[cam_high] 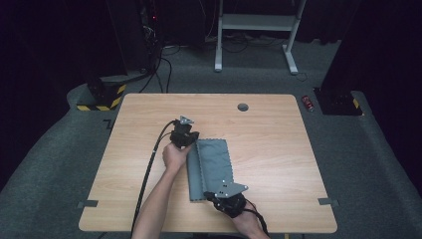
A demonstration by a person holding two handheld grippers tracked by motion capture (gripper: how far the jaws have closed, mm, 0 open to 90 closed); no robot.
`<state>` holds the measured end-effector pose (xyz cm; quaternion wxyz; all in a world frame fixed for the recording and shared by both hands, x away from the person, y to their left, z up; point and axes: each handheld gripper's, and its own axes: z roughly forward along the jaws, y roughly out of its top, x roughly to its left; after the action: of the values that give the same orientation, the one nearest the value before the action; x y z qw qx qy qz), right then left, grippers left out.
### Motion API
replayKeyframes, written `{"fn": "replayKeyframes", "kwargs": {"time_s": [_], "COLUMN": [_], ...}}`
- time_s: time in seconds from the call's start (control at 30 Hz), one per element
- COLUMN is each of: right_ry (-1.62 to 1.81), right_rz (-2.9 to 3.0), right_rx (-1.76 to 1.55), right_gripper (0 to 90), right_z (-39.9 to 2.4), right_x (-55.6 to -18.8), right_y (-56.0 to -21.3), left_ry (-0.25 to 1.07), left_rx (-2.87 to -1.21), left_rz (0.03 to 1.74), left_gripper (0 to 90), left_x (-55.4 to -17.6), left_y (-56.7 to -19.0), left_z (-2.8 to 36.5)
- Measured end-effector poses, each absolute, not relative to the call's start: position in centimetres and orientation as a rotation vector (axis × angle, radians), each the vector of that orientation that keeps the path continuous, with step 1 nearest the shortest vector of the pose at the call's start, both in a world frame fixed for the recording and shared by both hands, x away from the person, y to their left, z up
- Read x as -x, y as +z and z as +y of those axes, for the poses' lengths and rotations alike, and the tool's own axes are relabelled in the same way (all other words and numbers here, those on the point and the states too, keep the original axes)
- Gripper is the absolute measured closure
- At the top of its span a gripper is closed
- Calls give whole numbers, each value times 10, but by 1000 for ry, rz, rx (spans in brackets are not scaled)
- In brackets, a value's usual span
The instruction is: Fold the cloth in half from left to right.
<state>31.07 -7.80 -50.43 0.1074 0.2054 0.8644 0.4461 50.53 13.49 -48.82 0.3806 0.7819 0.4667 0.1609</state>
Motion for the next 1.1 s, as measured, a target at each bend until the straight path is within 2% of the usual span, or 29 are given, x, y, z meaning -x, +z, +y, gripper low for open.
{"fn": "replayKeyframes", "kwargs": {"time_s": [1.1], "right_ry": [1260], "right_rz": [2461], "right_rx": [-756], "right_gripper": [898], "right_z": [-136], "right_x": [-306], "right_y": [-508], "left_ry": [388], "left_rx": [-2053], "left_rz": [1111], "left_gripper": [900], "left_x": [-518], "left_y": [-491], "left_z": [76]}}
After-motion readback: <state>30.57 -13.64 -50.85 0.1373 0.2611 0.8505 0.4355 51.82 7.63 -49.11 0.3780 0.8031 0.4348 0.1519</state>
